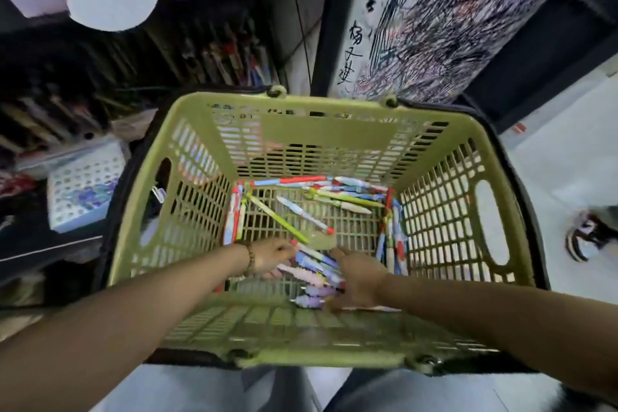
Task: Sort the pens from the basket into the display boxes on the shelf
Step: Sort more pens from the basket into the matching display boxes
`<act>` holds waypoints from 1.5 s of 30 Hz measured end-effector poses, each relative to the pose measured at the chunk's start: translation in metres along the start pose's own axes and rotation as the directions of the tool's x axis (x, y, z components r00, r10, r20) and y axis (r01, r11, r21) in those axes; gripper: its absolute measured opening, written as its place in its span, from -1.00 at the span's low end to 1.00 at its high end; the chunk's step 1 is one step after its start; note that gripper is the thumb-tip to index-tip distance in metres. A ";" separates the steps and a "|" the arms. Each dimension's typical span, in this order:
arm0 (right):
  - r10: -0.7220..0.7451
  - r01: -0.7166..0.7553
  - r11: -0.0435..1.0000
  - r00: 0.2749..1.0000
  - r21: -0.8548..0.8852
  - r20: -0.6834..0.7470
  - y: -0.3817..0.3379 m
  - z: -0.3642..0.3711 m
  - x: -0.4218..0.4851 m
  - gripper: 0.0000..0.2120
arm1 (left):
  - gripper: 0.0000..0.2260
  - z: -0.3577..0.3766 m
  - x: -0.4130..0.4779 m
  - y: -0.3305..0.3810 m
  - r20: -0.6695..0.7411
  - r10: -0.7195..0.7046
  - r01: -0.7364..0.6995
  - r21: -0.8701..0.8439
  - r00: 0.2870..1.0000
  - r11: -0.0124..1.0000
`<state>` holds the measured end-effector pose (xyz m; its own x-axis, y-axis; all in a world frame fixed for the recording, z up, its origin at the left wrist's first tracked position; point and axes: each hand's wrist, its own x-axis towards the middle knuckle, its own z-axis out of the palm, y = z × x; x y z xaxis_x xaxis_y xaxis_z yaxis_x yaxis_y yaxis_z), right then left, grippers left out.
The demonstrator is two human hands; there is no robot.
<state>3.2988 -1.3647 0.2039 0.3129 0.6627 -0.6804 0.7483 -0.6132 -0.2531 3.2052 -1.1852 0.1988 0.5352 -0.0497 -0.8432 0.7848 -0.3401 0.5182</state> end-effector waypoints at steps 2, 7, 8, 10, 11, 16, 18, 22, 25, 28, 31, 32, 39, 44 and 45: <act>0.018 -0.018 0.999 1.000 0.032 -0.005 0.004 0.012 0.004 -0.15 | -0.61 0.003 0.003 -0.008 -0.020 0.006 -0.007 -0.028 1.000 1.000; -0.037 0.037 0.996 0.999 -0.087 -0.001 -0.011 0.021 -0.002 -0.38 | -0.63 0.005 -0.007 -0.010 -0.132 -0.009 0.005 -0.035 0.991 0.999; -0.025 0.026 0.996 1.000 -0.091 0.006 -0.012 0.021 -0.005 -0.40 | -0.60 0.003 -0.009 -0.010 -0.140 -0.028 0.024 -0.036 0.990 0.999; 0.006 -0.003 0.997 0.999 -0.077 0.031 -0.010 0.026 -0.005 -0.42 | -0.59 -0.002 -0.013 -0.007 -0.154 -0.055 0.058 0.013 0.986 0.998; -0.009 0.011 0.997 0.999 -0.076 0.031 -0.010 0.025 -0.006 -0.43 | -0.60 -0.006 -0.018 -0.003 -0.167 -0.059 0.070 0.057 0.984 0.996; -0.024 0.027 0.999 0.993 -0.023 0.118 0.002 0.028 -0.014 -0.49 | -0.58 -0.026 -0.048 0.014 -0.202 -0.001 0.011 0.051 0.979 0.999; -0.056 0.045 0.995 0.991 0.085 0.123 0.005 0.020 -0.018 -0.58 | -0.56 -0.030 -0.061 0.017 -0.235 0.027 -0.033 -0.021 0.972 0.999; -0.148 0.180 0.810 0.984 0.558 -0.102 -0.001 -0.028 -0.027 -0.88 | -0.47 -0.030 -0.085 0.018 -0.359 0.064 -0.156 -0.231 0.931 0.960; -0.093 0.238 0.560 0.970 0.793 -0.225 -0.016 -0.059 -0.037 -0.82 | -0.35 -0.018 -0.099 0.021 -0.269 0.060 -0.202 -0.541 0.961 0.817; -0.150 0.298 0.288 0.953 0.910 -0.264 -0.041 -0.072 -0.035 -0.82 | -0.33 -0.010 -0.100 0.033 -0.254 0.172 -0.300 -0.653 0.952 0.696; -0.194 0.206 0.073 0.963 0.976 -0.189 -0.063 -0.062 -0.030 -0.87 | -0.55 -0.012 -0.098 0.048 -0.337 0.292 -0.444 -0.613 0.895 0.654; -0.228 0.154 0.060 0.964 0.986 -0.136 -0.066 -0.051 -0.030 -0.90 | -0.62 -0.010 -0.095 0.050 -0.308 0.304 -0.433 -0.623 0.901 0.652; -0.255 -0.122 0.108 0.956 0.987 0.146 -0.056 -0.014 -0.046 -0.67 | -0.48 0.022 -0.074 0.028 0.006 0.278 -0.221 -0.589 0.961 0.777; -0.308 -0.228 0.157 0.913 0.961 0.267 -0.059 -0.013 -0.053 -0.89 | -0.47 0.038 -0.055 0.019 -0.136 0.155 -0.204 -0.543 0.978 0.814; -0.326 -0.224 0.172 0.906 0.959 0.270 -0.058 -0.015 -0.054 -0.89 | -0.57 0.035 -0.054 0.020 -0.207 0.142 -0.235 -0.543 0.968 0.806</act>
<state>3.2467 -1.3585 0.2655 -0.1189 0.6841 -0.7196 -0.5028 -0.6665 -0.5505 3.1808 -1.2225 0.2495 0.6943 0.0984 -0.7129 0.6767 0.2479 0.6933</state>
